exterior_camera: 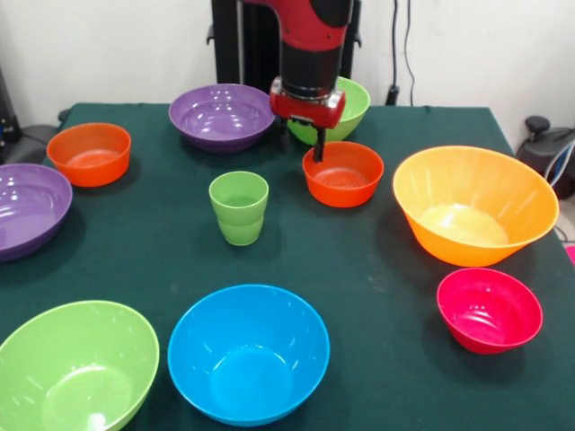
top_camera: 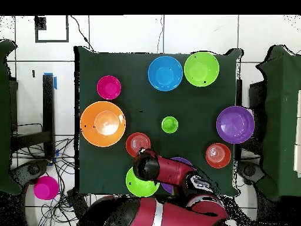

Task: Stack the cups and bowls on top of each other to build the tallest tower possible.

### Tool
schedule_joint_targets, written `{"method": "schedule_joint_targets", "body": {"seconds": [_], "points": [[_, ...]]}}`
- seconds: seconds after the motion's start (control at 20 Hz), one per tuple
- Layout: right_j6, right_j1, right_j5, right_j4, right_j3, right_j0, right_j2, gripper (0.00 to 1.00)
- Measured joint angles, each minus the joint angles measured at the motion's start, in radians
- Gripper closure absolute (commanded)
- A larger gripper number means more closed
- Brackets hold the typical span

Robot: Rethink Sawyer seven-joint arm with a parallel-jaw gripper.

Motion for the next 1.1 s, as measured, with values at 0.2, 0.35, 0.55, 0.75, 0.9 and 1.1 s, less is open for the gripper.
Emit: {"method": "schedule_joint_targets", "body": {"seconds": [0.2, 0.35, 0.55, 0.75, 0.9, 1.1], "points": [[0.029, 0.043, -0.051, 0.000, 0.000, 0.014, -0.004, 0.00], [0.051, 0.054, -0.065, 0.000, 0.001, 0.042, -0.011, 0.00], [0.061, 0.023, -0.051, 0.000, 0.008, 0.072, -0.016, 0.00], [0.061, -0.014, -0.030, 0.000, 0.011, 0.078, -0.016, 0.00], [0.061, -0.018, -0.030, 0.000, 0.011, 0.078, -0.016, 0.00], [0.061, 0.001, -0.030, 0.000, 0.002, 0.078, -0.018, 0.00]]}}
